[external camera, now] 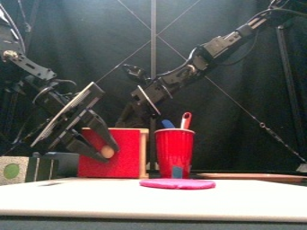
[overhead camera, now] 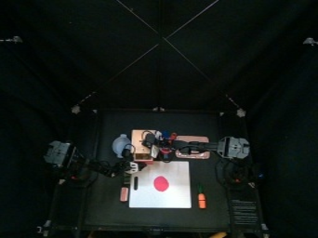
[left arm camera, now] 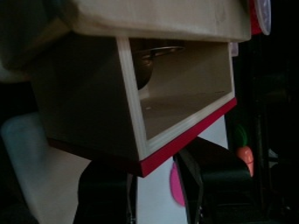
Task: Get the cutter from the drawer then cut the dough then place the extra dough in the bowl
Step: Open the drawer
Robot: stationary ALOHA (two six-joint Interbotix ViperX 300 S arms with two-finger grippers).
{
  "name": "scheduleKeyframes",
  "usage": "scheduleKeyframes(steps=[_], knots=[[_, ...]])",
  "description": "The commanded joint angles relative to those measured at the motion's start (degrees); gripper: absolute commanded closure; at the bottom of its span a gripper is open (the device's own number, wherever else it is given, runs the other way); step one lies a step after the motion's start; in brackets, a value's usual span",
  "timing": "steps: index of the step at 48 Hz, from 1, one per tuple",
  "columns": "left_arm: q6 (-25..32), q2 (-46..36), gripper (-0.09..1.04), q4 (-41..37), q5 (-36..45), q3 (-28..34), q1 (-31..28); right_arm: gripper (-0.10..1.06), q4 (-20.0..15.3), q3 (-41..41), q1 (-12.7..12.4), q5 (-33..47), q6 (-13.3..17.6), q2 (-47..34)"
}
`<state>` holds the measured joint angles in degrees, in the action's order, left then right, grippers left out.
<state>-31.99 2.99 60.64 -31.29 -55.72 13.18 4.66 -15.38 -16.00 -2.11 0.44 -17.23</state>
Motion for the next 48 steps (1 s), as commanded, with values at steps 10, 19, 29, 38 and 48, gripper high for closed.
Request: scheduleKeyframes(steps=[10, 19, 29, 38, 48], knots=[[0.09, -0.7, 0.47, 0.79, 0.44, 2.2, 2.55, 0.94, -0.09, 0.35, -0.26, -0.35, 0.0, -0.18], [0.09, -0.62, 0.47, 2.11, 0.44, 2.37, 3.52, 0.94, 0.0, 0.35, -0.18, -0.35, 0.0, -0.18], [0.09, -0.53, 0.47, 3.25, 0.44, 2.11, 4.57, 0.94, -0.09, 0.26, -0.26, -0.35, 0.0, -0.18], [0.18, -0.09, 0.46, 3.34, 0.44, 2.37, 4.57, 0.94, -0.09, 0.26, -0.26, -0.35, 0.0, -0.18], [0.26, 0.0, 0.43, 3.25, 0.44, 2.11, 4.48, 0.94, -0.09, 0.35, -0.18, -0.35, 0.0, -0.18]])
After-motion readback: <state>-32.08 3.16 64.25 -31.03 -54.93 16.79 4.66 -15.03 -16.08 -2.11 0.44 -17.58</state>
